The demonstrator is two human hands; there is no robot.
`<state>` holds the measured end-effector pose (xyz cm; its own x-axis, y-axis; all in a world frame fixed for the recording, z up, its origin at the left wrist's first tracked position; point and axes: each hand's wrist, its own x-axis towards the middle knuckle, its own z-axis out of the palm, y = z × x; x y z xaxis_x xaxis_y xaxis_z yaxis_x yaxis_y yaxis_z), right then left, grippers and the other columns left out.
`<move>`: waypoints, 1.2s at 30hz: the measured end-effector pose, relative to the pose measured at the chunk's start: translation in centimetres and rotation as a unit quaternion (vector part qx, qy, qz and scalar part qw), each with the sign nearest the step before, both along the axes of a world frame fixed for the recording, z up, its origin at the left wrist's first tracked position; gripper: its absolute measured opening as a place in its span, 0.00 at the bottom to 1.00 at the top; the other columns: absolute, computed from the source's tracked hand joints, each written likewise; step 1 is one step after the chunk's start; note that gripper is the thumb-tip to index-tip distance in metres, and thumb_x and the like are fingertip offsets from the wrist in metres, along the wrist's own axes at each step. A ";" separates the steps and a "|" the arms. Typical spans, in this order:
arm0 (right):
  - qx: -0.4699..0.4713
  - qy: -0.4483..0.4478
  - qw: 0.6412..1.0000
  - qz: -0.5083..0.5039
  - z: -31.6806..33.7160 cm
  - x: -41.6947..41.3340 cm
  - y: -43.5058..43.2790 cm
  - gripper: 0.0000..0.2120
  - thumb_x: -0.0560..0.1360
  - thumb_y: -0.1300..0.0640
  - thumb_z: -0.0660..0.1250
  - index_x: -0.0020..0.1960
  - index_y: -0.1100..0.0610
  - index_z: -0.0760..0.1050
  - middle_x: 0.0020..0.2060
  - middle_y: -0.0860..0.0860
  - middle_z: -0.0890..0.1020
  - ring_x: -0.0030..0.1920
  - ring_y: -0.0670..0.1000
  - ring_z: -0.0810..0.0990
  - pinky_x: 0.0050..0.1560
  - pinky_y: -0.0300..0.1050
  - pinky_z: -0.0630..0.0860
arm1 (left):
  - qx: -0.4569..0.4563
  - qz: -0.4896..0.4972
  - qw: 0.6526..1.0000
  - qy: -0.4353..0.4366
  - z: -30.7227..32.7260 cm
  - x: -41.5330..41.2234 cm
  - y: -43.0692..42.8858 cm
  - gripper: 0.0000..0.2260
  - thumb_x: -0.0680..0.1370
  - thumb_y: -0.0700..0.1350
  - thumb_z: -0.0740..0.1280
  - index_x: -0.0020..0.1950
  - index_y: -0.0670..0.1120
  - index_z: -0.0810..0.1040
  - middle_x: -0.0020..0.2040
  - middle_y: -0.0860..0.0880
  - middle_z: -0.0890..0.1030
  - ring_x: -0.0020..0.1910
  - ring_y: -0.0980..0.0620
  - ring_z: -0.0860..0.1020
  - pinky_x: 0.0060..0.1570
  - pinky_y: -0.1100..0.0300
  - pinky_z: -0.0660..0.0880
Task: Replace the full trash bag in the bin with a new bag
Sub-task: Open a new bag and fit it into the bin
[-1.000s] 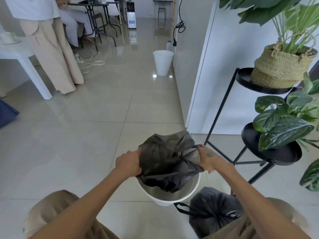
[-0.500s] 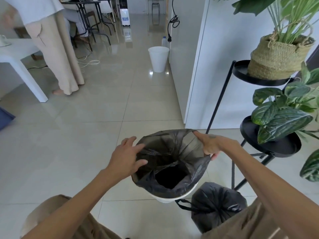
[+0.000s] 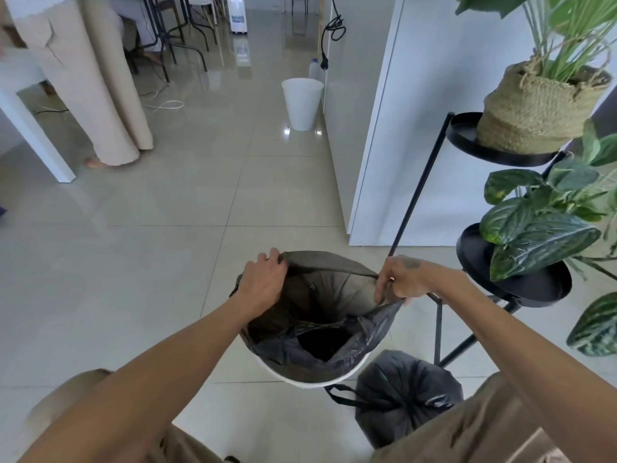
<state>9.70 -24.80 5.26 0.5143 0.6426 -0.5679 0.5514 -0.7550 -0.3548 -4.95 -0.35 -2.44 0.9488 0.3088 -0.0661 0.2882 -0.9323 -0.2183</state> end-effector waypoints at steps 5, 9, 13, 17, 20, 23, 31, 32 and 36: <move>-0.111 -0.030 0.993 -0.006 0.3 1.1 0.3 0.25 0.78 0.67 0.63 0.72 0.49 0.73 0.70 0.53 0.70 0.58 0.56 0.77 0.50 0.48 0.84 | -0.100 0.023 0.995 0.007 0.5 -0.6 0.6 0.14 0.75 0.40 0.66 0.61 0.42 0.75 0.54 0.42 0.79 0.50 0.41 0.80 0.43 0.52 0.75; -0.098 -0.084 0.992 0.001 0.7 1.7 2.1 0.21 0.78 0.58 0.68 0.71 0.49 0.74 0.70 0.53 0.72 0.62 0.59 0.76 0.51 0.48 0.81 | -0.320 0.133 0.938 -0.029 1.8 -0.1 -0.3 0.06 0.72 0.37 0.63 0.47 0.37 0.78 0.42 0.41 0.79 0.40 0.44 0.78 0.41 0.52 0.76; 0.025 -0.313 0.949 -0.007 0.4 -0.3 3.4 0.16 0.81 0.46 0.62 0.60 0.55 0.80 0.62 0.53 0.78 0.61 0.56 0.76 0.58 0.50 0.75 | -0.526 0.281 0.799 -0.083 2.5 -0.7 -0.6 0.07 0.67 0.34 0.61 0.42 0.36 0.78 0.42 0.40 0.79 0.40 0.42 0.77 0.37 0.55 0.72; 0.130 -0.369 0.919 0.043 -2.6 -6.5 4.0 0.31 0.78 0.30 0.48 0.56 0.53 0.76 0.51 0.50 0.80 0.54 0.53 0.79 0.48 0.45 0.75 | -0.666 0.374 0.633 -0.123 1.6 -2.3 -1.0 0.10 0.67 0.31 0.61 0.46 0.37 0.77 0.44 0.38 0.77 0.39 0.40 0.77 0.35 0.54 0.78; -0.021 -0.253 0.967 0.038 -5.2 -9.4 3.8 0.43 0.70 0.22 0.51 0.73 0.52 0.64 0.61 0.54 0.79 0.62 0.59 0.77 0.60 0.55 0.74 | -0.692 0.400 0.584 -0.145 0.8 -3.6 -1.1 0.09 0.72 0.29 0.58 0.46 0.37 0.76 0.47 0.38 0.78 0.42 0.40 0.78 0.38 0.53 0.79; -0.102 -0.236 0.966 0.037 -6.4 -9.5 2.8 0.39 0.75 0.41 0.68 0.78 0.53 0.54 0.63 0.56 0.77 0.63 0.59 0.77 0.62 0.53 0.72 | -0.659 0.400 0.619 -0.152 0.1 -4.8 -1.0 0.08 0.71 0.31 0.60 0.44 0.40 0.75 0.48 0.39 0.80 0.44 0.41 0.78 0.43 0.53 0.75; 0.431 0.123 0.795 -0.410 -5.8 -7.5 -0.6 0.28 0.70 0.78 0.66 0.65 0.56 0.72 0.40 0.55 0.82 0.43 0.54 0.84 0.46 0.49 0.81 | -0.553 0.314 0.748 -0.193 -0.1 -6.6 -0.7 0.06 0.73 0.36 0.66 0.38 0.45 0.78 0.41 0.45 0.80 0.38 0.48 0.76 0.32 0.59 0.72; 0.481 0.175 0.734 -0.446 -5.5 -7.4 -1.2 0.28 0.70 0.80 0.63 0.64 0.57 0.72 0.39 0.56 0.81 0.42 0.55 0.83 0.47 0.50 0.80 | -0.542 0.308 0.757 -0.193 -0.2 -6.8 -0.7 0.07 0.73 0.35 0.66 0.37 0.45 0.77 0.41 0.45 0.80 0.37 0.48 0.76 0.32 0.58 0.73; 0.586 0.288 0.562 -0.507 -5.0 -7.3 -3.7 0.25 0.71 0.79 0.61 0.62 0.58 0.70 0.33 0.53 0.74 0.35 0.54 0.79 0.49 0.51 0.77 | -0.498 0.325 0.760 -0.263 0.1 -8.4 -0.3 0.04 0.72 0.36 0.69 0.38 0.44 0.78 0.42 0.45 0.83 0.40 0.46 0.80 0.36 0.51 0.80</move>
<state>2.44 -28.48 0.27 0.9020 0.2901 -0.3198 -0.4127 0.3615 -0.8361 -13.37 -0.60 -2.38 0.5938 0.7684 -0.2388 0.5614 -0.1830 0.8071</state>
